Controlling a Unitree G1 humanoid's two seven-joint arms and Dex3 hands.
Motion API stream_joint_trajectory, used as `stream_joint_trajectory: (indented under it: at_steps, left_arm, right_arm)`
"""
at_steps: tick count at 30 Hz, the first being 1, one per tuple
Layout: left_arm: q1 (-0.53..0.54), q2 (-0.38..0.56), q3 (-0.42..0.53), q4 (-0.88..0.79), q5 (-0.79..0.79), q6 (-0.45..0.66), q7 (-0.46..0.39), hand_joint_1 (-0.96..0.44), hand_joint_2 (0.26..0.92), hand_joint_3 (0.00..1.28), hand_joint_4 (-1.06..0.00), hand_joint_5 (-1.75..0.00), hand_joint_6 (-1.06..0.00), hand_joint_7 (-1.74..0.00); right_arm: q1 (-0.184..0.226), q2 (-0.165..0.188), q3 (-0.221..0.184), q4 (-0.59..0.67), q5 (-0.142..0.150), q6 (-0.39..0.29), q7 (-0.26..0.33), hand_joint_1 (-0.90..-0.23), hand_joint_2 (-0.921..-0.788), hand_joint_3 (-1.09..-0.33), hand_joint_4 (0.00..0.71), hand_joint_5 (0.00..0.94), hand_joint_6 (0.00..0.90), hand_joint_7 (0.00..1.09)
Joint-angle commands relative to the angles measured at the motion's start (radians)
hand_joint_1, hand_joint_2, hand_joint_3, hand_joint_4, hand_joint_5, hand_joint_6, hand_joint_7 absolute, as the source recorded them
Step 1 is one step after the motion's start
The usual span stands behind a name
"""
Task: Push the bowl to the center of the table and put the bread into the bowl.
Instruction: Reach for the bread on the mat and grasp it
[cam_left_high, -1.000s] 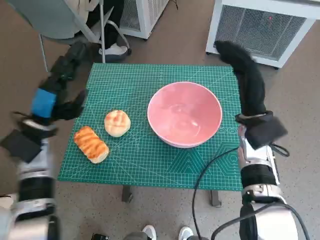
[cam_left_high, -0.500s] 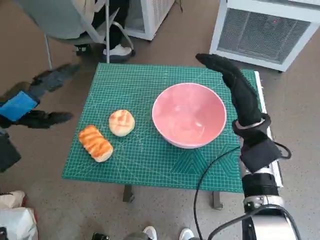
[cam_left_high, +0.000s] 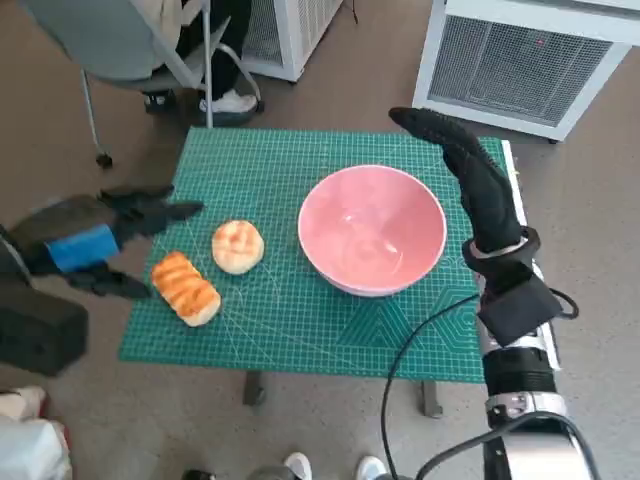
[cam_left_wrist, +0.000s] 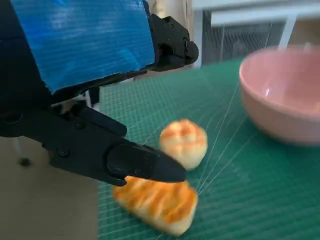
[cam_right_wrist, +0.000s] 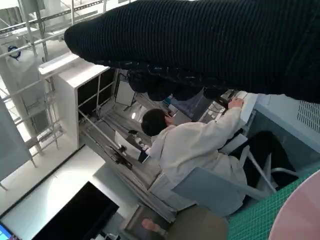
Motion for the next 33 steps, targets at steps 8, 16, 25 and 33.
stream_joint_trajectory:
  at_steps: [8, 16, 25, 33]
  left_arm:
    - [0.009, 0.005, -0.073, -0.027, 0.081, 0.008, 0.000, -0.29, 0.726, 0.00, -0.19, 0.00, -0.32, -0.02]
    - [0.006, -0.011, -0.102, -0.014, 0.116, -0.023, 0.036, -0.29, 0.724, 0.00, -0.21, -0.01, -0.34, -0.02]
    - [-0.002, -0.021, -0.128, 0.020, 0.168, -0.046, 0.085, -0.28, 0.725, 0.00, -0.22, 0.00, -0.35, -0.02]
    - [0.004, -0.041, -0.148, 0.029, 0.193, -0.003, 0.095, -0.24, 0.728, 0.00, -0.22, 0.00, -0.35, -0.01]
  right_arm:
    - [0.030, -0.003, 0.002, 0.000, 0.001, 0.014, -0.001, -0.703, -0.921, -0.785, 0.279, 0.020, -0.001, 0.63]
    - [0.025, -0.004, -0.002, 0.009, 0.007, 0.012, 0.000, -0.697, -0.921, -0.785, 0.279, 0.021, -0.001, 0.63]
    - [0.026, -0.006, -0.007, 0.008, 0.017, 0.013, 0.005, -0.687, -0.921, -0.787, 0.278, 0.020, -0.001, 0.62]
    - [0.029, -0.007, -0.010, 0.007, 0.022, 0.015, 0.008, -0.705, -0.921, -0.785, 0.277, 0.020, -0.001, 0.62]
